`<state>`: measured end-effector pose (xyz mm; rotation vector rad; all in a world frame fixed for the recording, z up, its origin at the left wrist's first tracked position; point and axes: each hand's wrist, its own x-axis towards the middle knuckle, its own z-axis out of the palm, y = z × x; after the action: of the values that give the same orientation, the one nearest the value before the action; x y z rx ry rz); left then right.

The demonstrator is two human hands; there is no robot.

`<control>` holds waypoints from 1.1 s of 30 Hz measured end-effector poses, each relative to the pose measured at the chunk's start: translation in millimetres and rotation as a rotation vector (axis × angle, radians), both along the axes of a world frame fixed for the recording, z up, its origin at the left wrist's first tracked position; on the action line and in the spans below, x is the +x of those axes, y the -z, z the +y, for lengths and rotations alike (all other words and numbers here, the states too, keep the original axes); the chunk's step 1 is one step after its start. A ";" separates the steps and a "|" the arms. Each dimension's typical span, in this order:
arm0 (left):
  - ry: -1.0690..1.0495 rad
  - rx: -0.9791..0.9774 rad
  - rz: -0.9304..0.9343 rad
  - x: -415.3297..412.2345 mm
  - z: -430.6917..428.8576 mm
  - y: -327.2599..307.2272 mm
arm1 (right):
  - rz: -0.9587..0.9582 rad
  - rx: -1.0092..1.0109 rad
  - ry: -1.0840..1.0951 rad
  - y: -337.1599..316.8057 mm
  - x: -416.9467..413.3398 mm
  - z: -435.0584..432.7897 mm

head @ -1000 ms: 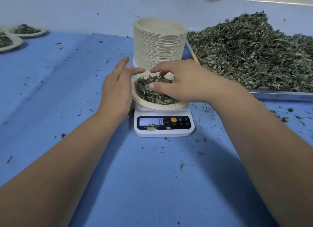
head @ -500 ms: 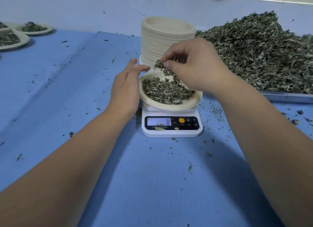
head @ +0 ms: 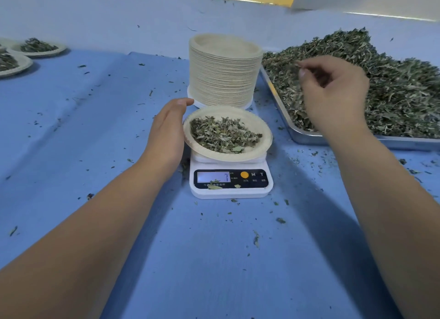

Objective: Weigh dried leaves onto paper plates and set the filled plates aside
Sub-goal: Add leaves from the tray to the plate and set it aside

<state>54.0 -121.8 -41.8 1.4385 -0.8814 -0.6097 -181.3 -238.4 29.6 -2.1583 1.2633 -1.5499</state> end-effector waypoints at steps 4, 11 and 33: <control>0.008 0.026 0.009 -0.3 -1.3 -0.2 | 0.289 0.186 0.149 25.4 -38.5 -19.6; 0.034 0.063 -0.031 -2.6 1.0 -0.1 | 0.248 0.046 0.038 29.1 -28.1 13.2; -0.126 -0.033 0.393 2.4 18.7 -29.0 | -0.328 0.824 -0.442 24.4 47.4 65.5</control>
<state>56.4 -103.1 -12.9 1.2755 -0.4859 -0.7469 -133.9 -172.8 5.1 -1.4439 0.9745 -0.9121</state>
